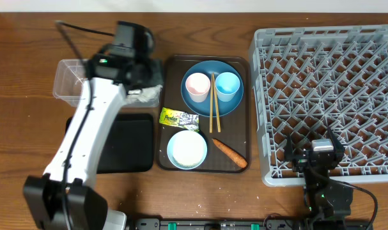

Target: Sort waste into correct bins and load items into the dishwasher rack

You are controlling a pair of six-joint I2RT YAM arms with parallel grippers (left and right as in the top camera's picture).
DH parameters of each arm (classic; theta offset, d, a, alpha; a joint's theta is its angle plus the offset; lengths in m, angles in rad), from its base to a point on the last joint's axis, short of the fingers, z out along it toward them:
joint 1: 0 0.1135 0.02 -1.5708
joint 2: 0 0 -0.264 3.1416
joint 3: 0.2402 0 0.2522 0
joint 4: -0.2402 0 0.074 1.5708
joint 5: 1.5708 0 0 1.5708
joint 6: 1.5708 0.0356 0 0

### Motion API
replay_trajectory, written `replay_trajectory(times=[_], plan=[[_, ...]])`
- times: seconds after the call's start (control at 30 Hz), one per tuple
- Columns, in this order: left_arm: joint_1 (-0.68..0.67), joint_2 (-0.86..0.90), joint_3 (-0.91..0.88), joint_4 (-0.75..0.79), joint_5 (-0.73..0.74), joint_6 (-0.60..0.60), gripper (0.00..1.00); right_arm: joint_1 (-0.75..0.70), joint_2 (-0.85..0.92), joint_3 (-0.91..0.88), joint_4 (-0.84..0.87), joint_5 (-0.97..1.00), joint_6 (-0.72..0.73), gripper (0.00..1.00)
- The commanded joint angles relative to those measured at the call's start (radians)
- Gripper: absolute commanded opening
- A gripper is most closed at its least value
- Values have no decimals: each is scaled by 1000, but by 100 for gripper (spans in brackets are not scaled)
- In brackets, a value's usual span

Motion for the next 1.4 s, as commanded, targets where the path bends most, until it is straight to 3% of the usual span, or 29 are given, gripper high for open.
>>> replay_trajectory(times=[0.0,0.2,0.6,0.67,0.7,0.77,0.97,1.2,1.37], plan=[[56,5,8,0,-140,-6,6,-19,-4,-1,-3,10,-3,99],[120,79,-4,35,-164,-6,7,-19,-4,-1,-3,10,-3,99],[125,216,-4,132,-164,-5,8,-19,-4,-1,-3,10,-3,99],[125,216,-4,148,-164,-5,14,-19,-4,-1,-3,10,-3,99],[125,216,-4,151,-164,-5,31,-19,-4,-1,-3,10,-3,99],[125,216,-4,154,-164,-5,46,-19,-4,-1,-3,10,-3,99],[125,190,3,167,-148,2,60,-19,-4,-2,-3,10,-3,99],[117,136,5,159,250,64,60,-19,-4,-1,-3,10,-3,99],[89,135,4,43,462,74,60,-19,-4,-1,-3,10,-3,99]])
